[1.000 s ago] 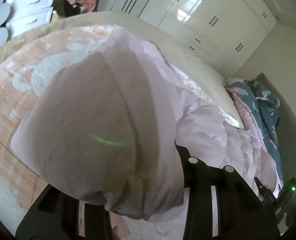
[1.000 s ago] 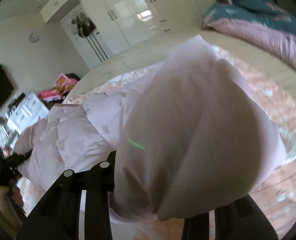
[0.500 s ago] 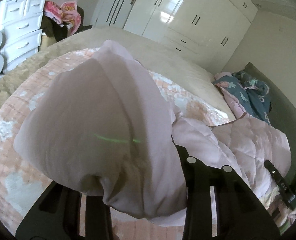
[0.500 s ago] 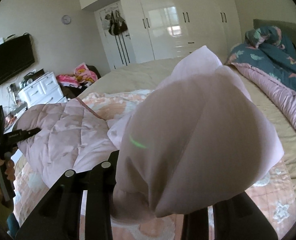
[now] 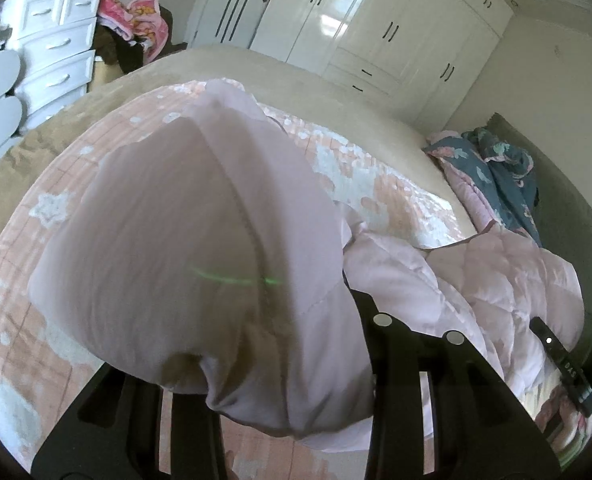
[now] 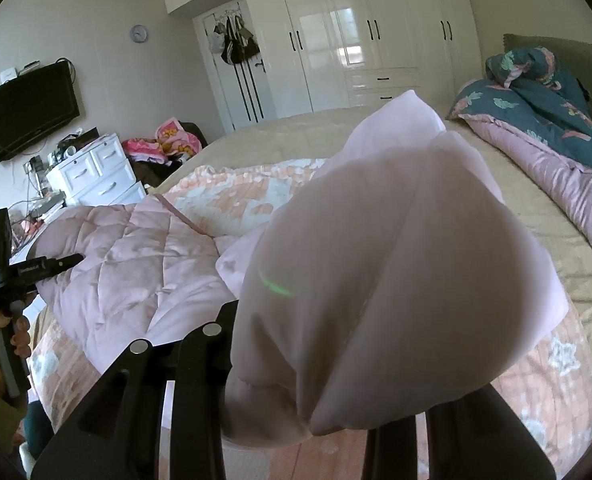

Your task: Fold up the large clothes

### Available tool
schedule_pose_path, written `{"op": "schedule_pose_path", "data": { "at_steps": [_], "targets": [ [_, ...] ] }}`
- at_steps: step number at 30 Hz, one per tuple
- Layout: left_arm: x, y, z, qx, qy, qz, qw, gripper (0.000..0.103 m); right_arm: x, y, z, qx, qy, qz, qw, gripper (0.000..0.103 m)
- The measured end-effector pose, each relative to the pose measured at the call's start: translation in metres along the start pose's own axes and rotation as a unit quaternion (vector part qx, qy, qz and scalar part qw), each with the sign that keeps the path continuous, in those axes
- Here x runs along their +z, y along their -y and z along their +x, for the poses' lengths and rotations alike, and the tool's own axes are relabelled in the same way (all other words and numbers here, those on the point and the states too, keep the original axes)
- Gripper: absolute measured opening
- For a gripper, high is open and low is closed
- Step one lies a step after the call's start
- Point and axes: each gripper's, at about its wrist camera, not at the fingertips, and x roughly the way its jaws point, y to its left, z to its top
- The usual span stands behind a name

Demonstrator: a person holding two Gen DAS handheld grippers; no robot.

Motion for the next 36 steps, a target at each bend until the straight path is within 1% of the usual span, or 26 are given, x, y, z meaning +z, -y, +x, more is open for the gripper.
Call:
{"op": "schedule_pose_path", "data": {
  "at_steps": [5, 11, 19, 22, 25, 27, 28, 30, 32, 34, 35, 36],
  "targets": [
    [-0.015, -0.003, -0.009, 0.004, -0.003, -0.001, 1.0, 0.026, -0.017, -0.008, -0.011, -0.004, -0.005, 0.004, 1.0, 0.031],
    [-0.033, -0.009, -0.016, 0.012, -0.011, 0.002, 0.9999, 0.027, -0.039, -0.008, -0.019, -0.007, -0.011, 0.017, 1.0, 0.031],
    [-0.056, -0.016, -0.013, 0.023, -0.025, 0.004, 0.9994, 0.031, -0.069, 0.011, -0.014, -0.013, -0.032, 0.071, 0.997, 0.036],
    [-0.063, -0.02, -0.011, 0.025, -0.03, 0.001, 0.9992, 0.033, -0.078, 0.021, -0.01, -0.018, -0.043, 0.106, 0.993, 0.04],
    [-0.069, -0.024, -0.007, 0.031, -0.037, 0.0, 0.9989, 0.035, -0.087, 0.026, -0.004, -0.026, -0.052, 0.127, 0.99, 0.046],
    [-0.074, -0.026, -0.005, 0.034, -0.042, -0.001, 0.9985, 0.037, -0.093, 0.031, 0.0, -0.032, -0.062, 0.15, 0.986, 0.052],
    [-0.075, -0.028, -0.005, 0.035, -0.043, -0.001, 0.9984, 0.038, -0.097, 0.034, 0.002, -0.035, -0.067, 0.162, 0.984, 0.053],
    [-0.079, -0.031, -0.004, 0.036, -0.047, -0.003, 0.9983, 0.04, -0.102, 0.037, 0.003, -0.035, -0.074, 0.177, 0.981, 0.061],
    [-0.081, -0.032, -0.003, 0.037, -0.051, -0.002, 0.998, 0.043, -0.107, 0.041, 0.003, -0.037, -0.08, 0.193, 0.977, 0.067],
    [-0.084, -0.036, -0.005, 0.036, -0.054, -0.005, 0.9979, 0.045, -0.112, 0.046, 0.001, -0.037, -0.08, 0.205, 0.975, 0.074],
    [-0.086, -0.037, -0.006, 0.037, -0.055, -0.006, 0.9978, 0.047, -0.113, 0.046, 0.001, -0.04, -0.08, 0.207, 0.974, 0.081],
    [-0.087, -0.038, -0.007, 0.038, -0.056, -0.006, 0.9977, 0.048, -0.116, 0.048, 0.0, -0.042, -0.081, 0.21, 0.974, 0.084]
  ]
}}
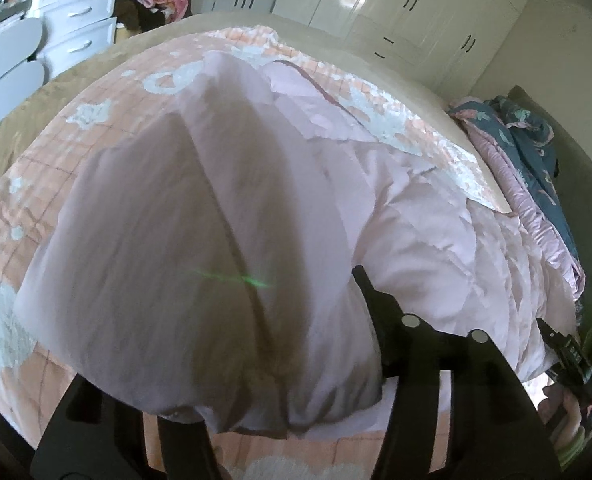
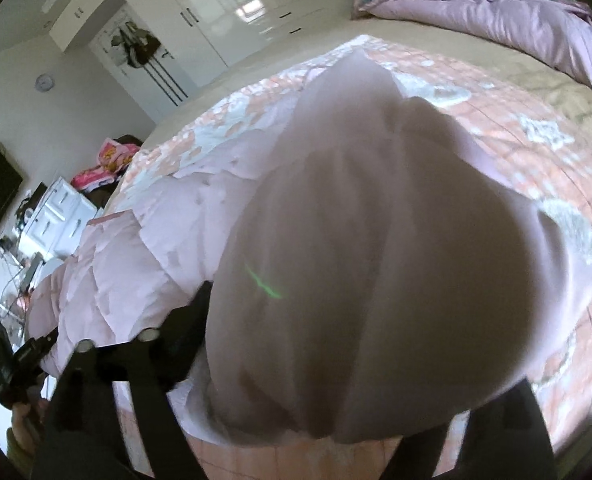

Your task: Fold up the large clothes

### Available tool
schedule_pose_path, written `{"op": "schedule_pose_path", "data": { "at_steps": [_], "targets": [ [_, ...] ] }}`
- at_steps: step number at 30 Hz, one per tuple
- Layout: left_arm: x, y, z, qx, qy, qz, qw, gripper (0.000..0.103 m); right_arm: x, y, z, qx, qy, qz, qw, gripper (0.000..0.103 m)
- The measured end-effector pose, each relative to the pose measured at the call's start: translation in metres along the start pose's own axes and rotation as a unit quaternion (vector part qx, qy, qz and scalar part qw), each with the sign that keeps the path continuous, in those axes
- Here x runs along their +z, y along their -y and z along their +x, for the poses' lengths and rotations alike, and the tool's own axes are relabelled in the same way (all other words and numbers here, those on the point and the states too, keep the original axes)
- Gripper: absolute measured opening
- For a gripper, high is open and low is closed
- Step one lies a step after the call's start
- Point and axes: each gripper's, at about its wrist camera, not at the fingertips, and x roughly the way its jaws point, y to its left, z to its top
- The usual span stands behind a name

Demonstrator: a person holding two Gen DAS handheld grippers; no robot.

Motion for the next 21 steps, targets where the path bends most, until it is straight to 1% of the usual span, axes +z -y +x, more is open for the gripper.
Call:
{"op": "schedule_pose_path", "data": {
  "at_steps": [2, 3, 11, 12, 14, 16, 21],
  "targets": [
    [-0.002, -0.001, -0.001, 0.002, -0.003, 0.0, 1.0, 0.054, -0.006, 0.004, -0.002, 0.0, 0.0, 0.01, 1.0, 0.088],
    [-0.004, -0.001, -0.002, 0.003, -0.004, -0.001, 1.0, 0.055, -0.008, 0.006, -0.003, 0.0, -0.002, 0.014, 1.0, 0.09],
    [-0.017, -0.01, -0.017, 0.007, -0.004, -0.005, 1.0, 0.071, -0.016, 0.017, -0.027, -0.009, 0.0, 0.023, 1.0, 0.097],
    [-0.018, -0.011, -0.02, 0.007, -0.003, -0.006, 1.0, 0.072, -0.016, 0.019, -0.03, -0.012, 0.003, 0.022, 1.0, 0.098],
    [-0.021, -0.011, -0.027, 0.012, -0.001, -0.003, 0.9999, 0.077, -0.017, 0.021, -0.038, -0.018, 0.01, 0.018, 1.0, 0.098],
    [-0.024, -0.01, -0.035, 0.014, 0.002, 0.002, 0.9999, 0.08, -0.017, 0.024, -0.049, -0.023, 0.019, 0.019, 0.999, 0.098],
    [-0.031, -0.009, -0.055, 0.018, 0.014, 0.009, 0.9997, 0.082, -0.017, 0.02, -0.086, -0.035, 0.06, -0.001, 0.998, 0.099]
  ]
}}
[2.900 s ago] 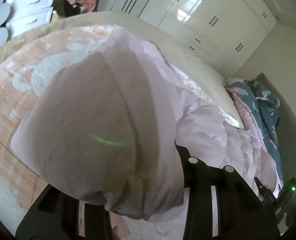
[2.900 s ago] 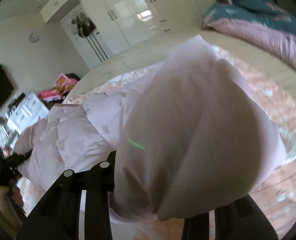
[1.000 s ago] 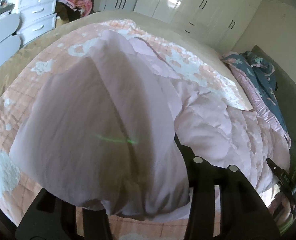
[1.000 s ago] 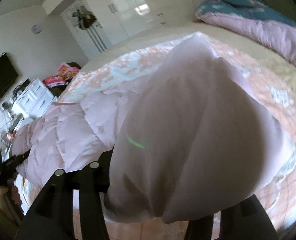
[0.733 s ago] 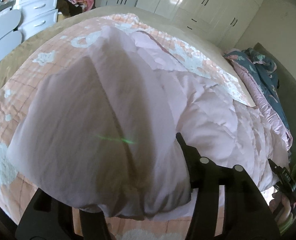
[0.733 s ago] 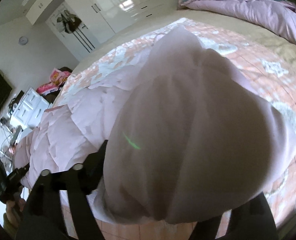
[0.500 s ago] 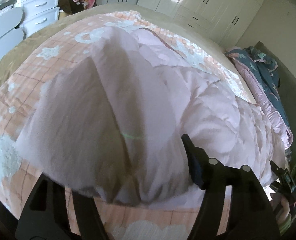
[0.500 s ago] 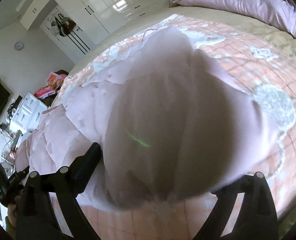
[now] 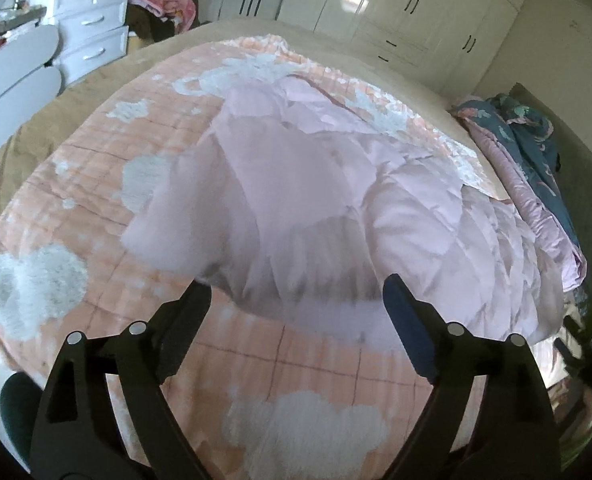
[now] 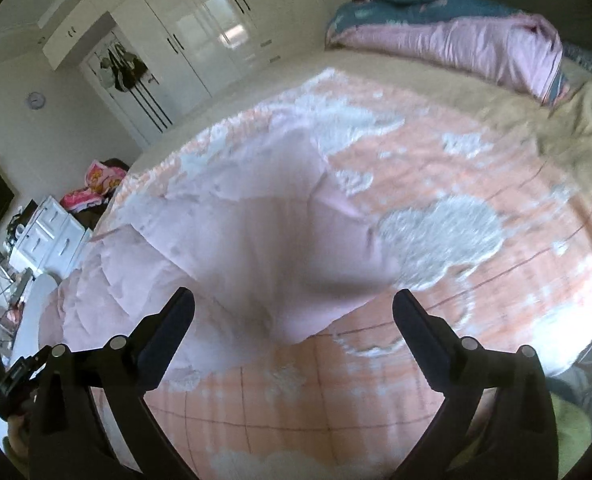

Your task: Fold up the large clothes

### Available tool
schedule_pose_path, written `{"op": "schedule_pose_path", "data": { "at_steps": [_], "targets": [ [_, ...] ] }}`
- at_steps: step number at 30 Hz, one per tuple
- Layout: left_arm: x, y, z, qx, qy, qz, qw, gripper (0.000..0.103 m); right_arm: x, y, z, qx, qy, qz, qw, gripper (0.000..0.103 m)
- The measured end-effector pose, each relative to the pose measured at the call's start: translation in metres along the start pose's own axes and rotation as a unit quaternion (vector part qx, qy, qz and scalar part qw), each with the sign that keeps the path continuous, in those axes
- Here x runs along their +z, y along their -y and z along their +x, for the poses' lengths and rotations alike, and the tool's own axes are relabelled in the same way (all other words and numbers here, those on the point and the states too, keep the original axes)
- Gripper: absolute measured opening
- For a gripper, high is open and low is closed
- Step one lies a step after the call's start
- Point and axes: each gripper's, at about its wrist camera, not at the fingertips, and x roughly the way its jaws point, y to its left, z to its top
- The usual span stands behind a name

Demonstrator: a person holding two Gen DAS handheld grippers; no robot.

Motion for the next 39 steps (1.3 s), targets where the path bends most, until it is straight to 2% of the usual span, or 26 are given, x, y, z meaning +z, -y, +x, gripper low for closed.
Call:
{"op": "schedule_pose_path", "data": {
  "at_steps": [5, 13, 18, 22, 26, 29, 33, 39],
  "targets": [
    [-0.002, 0.007, -0.032, 0.0, 0.034, 0.018, 0.9992, 0.091, 0.002, -0.013, -0.04, 0.0, 0.039, -0.043, 0.998, 0.099],
    [-0.009, 0.031, -0.073, -0.011, 0.077, 0.046, 0.996, 0.094, 0.003, -0.057, -0.092, 0.028, 0.087, -0.115, 0.989, 0.099],
    [-0.016, 0.045, -0.089, -0.025, 0.084, 0.055, 0.9947, 0.094, -0.003, -0.082, -0.118, 0.052, 0.108, -0.156, 0.98, 0.099],
    [-0.025, 0.059, -0.097, -0.015, 0.092, 0.069, 0.9933, 0.094, -0.009, -0.102, -0.13, 0.061, 0.114, -0.185, 0.974, 0.099],
    [-0.035, 0.07, -0.102, -0.013, 0.097, 0.081, 0.9919, 0.094, -0.021, -0.119, -0.133, 0.072, 0.102, -0.214, 0.969, 0.099],
    [-0.041, 0.076, -0.104, -0.019, 0.097, 0.082, 0.9917, 0.094, -0.035, -0.131, -0.128, 0.079, 0.077, -0.235, 0.966, 0.099],
    [-0.049, 0.086, -0.106, -0.017, 0.099, 0.099, 0.99, 0.094, -0.054, -0.141, -0.12, 0.088, 0.052, -0.239, 0.966, 0.099],
    [-0.06, 0.096, -0.101, -0.035, 0.086, 0.115, 0.9891, 0.094, -0.069, -0.15, -0.102, 0.081, 0.028, -0.237, 0.968, 0.099]
  ]
}}
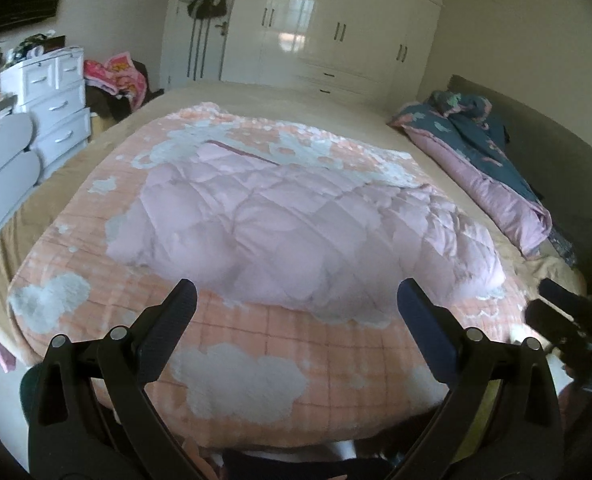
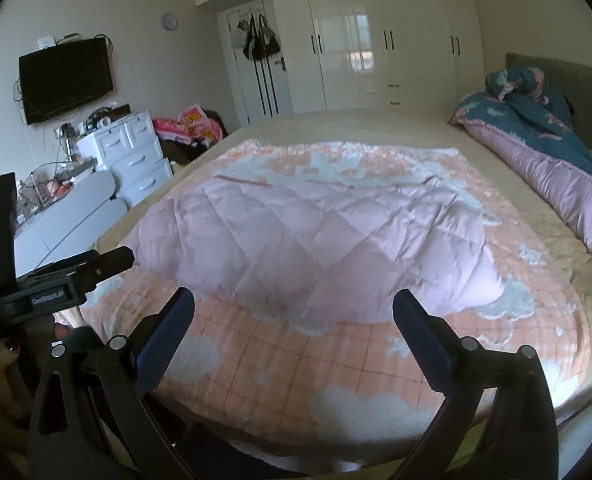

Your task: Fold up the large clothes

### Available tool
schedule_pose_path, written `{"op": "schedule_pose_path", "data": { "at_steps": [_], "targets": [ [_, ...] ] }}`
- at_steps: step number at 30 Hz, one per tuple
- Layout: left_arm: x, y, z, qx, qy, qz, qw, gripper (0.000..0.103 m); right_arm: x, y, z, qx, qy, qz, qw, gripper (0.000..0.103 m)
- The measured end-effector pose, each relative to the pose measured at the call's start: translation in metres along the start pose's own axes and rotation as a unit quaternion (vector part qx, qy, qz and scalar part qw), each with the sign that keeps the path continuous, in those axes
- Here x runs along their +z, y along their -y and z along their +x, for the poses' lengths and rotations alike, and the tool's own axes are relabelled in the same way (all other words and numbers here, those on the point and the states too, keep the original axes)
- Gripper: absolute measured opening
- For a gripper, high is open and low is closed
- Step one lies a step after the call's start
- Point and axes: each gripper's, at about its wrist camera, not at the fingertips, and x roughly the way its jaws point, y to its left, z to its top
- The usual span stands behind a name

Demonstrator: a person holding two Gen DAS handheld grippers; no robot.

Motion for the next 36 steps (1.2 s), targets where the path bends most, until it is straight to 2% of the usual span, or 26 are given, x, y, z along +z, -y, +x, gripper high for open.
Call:
{"op": "schedule_pose_path", "data": {
  "at_steps": [5, 18, 36],
  "targets": [
    [-0.0038, 0.0034, 0.0054, -0.006, -0.004, 0.006, 1.0, 0.094, -0.0028, 0.0008, 0.002, 0.001, 0.0, 0.005, 1.0, 0.099],
    [-0.0043, 0.0015, 0.0092, 0.007, -0.011, 0.005, 0.9999, 0.094, -0.0054, 0.0002, 0.0089, 0.012, -0.015, 0.011, 1.0, 0.099],
    [-0.0079, 0.0036, 0.0054, 0.012, -0.01, 0.006, 0.9999, 0.094, -0.0076, 0.001, 0.0075, 0.009, -0.011, 0.014, 1.0, 0.099]
  ]
}}
